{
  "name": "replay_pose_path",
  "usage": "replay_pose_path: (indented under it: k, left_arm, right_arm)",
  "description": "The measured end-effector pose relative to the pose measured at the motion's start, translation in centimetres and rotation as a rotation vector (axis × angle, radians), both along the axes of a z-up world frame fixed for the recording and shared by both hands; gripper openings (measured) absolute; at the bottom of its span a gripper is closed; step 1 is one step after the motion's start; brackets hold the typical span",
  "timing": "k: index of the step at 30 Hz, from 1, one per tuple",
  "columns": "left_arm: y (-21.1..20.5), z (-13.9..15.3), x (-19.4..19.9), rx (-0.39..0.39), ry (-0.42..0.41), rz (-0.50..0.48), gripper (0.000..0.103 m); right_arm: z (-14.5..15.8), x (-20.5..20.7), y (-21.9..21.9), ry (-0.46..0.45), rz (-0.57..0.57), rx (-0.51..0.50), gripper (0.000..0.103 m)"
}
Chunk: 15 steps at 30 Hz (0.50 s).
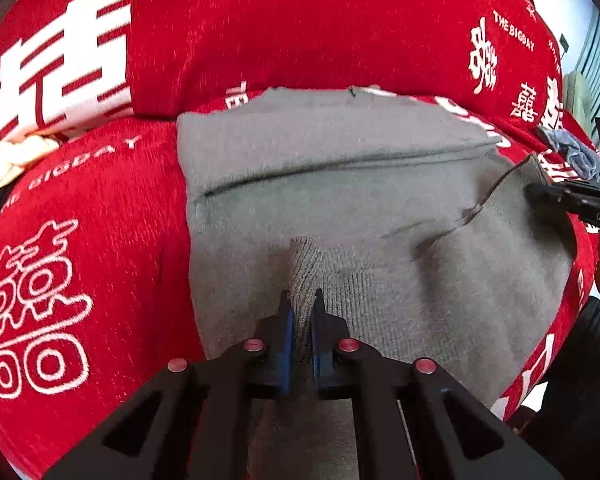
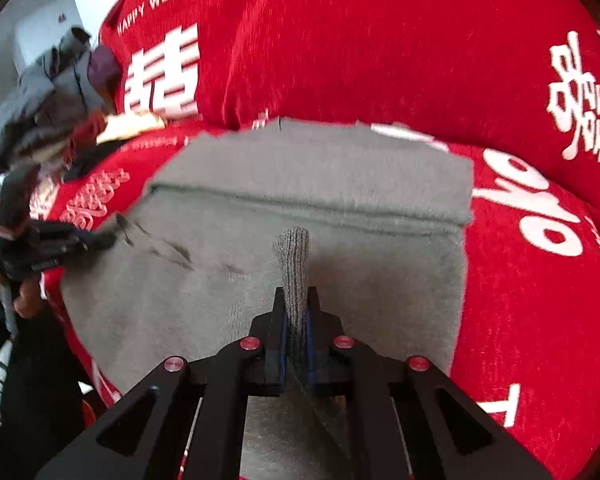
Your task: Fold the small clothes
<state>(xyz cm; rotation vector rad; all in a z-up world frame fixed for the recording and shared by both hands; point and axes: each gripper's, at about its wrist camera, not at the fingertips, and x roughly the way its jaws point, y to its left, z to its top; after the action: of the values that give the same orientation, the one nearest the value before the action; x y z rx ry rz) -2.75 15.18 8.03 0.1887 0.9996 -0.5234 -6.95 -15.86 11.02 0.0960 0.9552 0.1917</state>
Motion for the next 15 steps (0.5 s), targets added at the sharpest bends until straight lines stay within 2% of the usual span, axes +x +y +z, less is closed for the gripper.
replay_pose_path:
  k: [6,11,15]
  left_arm:
    - [1.2,3.5,1.2,-0.118,-0.023,0.08,0.008]
    - [1.2,7.0,3.4,-0.158,-0.088,0.128,0.008]
    - [1.3,8.9,6.3,-0.182,-0.108,0.171,0.008]
  right_arm:
    - [3.8,0.2,-1.0,-0.101,-0.046,0.036,0.007]
    - [6.9,1.6,-1.7,-0.191,-0.087,0.013,0.007]
    - [8.6,4.0,-3.3,-0.239,-0.142,-0.003,0.007]
